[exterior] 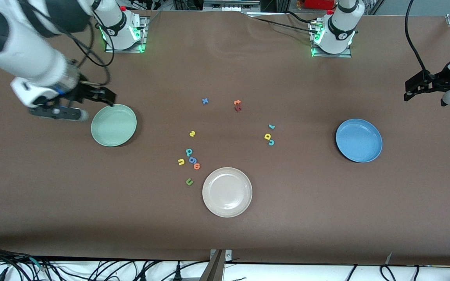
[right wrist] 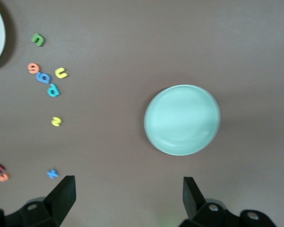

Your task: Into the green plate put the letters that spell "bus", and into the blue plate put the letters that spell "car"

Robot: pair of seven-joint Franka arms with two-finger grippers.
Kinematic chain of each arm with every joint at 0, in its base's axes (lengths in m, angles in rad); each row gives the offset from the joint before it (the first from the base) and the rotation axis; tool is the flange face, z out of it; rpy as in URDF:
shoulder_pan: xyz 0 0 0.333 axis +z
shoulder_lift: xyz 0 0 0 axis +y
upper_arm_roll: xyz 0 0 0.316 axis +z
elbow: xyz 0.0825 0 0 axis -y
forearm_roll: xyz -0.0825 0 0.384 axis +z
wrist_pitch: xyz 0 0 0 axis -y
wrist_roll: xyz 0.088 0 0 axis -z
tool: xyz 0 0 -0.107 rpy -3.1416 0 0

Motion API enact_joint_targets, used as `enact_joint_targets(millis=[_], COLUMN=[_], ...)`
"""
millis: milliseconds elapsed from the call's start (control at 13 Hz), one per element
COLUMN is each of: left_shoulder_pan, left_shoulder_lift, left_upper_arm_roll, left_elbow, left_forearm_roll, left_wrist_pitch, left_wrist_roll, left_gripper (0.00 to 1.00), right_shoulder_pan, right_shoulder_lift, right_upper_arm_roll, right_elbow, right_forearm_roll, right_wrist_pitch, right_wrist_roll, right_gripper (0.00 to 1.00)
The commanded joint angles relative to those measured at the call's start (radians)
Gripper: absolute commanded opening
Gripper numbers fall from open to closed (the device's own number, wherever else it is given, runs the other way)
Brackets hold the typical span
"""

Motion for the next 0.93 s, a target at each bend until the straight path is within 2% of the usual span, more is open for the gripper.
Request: enact_joint_targets(millis=[0, 154, 385, 540, 617, 694, 771, 848], left_shoulder_pan=[0.001, 0.001, 0.007, 0.006, 0.009, 0.01, 0.01, 0.006], left_shoulder_lift=[-0.002, -0.002, -0.001, 0.007, 0.019, 0.022, 0.032, 0.05], left_upper_arm_roll=[-0.001, -0.001, 0.005, 0.004, 0.005, 0.005, 0.005, 0.004], left_elbow=[0.015, 0.016, 0.015, 0.015, 0.016, 0.018, 0.021, 0.022], left_forearm_roll=[-0.012, -0.017, -0.052, -0.052, -0.052, -0.052, -0.05, -0.049], left_wrist_pitch=[-0.014, -0.013, -0.013, -0.011, -0.011, -0.011, -0.011, -0.011], left_wrist_roll=[-0.012, -0.012, -0.014, -0.015, -0.015, -0.015, -0.017, -0.017], left_gripper=[1.0, 1.0, 1.0, 1.0, 1.0, 1.0, 1.0, 1.0], right_shoulder_pan=[0.1, 0.171, 0.196, 0.202, 0.204, 0.217, 0.226, 0.225], right_shoulder_lift=[0.087, 0.166, 0.252, 0.373, 0.389, 0.397, 0.429, 0.453], right_upper_arm_roll=[-0.009, -0.011, -0.011, -0.011, -0.011, -0.011, -0.012, -0.012], right_elbow=[-0.003, -0.003, -0.002, -0.002, -0.003, -0.003, 0.004, 0.004], right_forearm_roll=[-0.001, -0.006, -0.006, -0.009, -0.009, -0.009, -0.018, -0.05], right_wrist_pitch=[0.066, 0.17, 0.305, 0.44, 0.453, 0.463, 0.489, 0.547], right_wrist_roll=[0.097, 0.164, 0.222, 0.222, 0.222, 0.222, 0.217, 0.215], right_gripper=[1.0, 1.0, 1.0, 1.0, 0.98, 0.82, 0.72, 0.66])
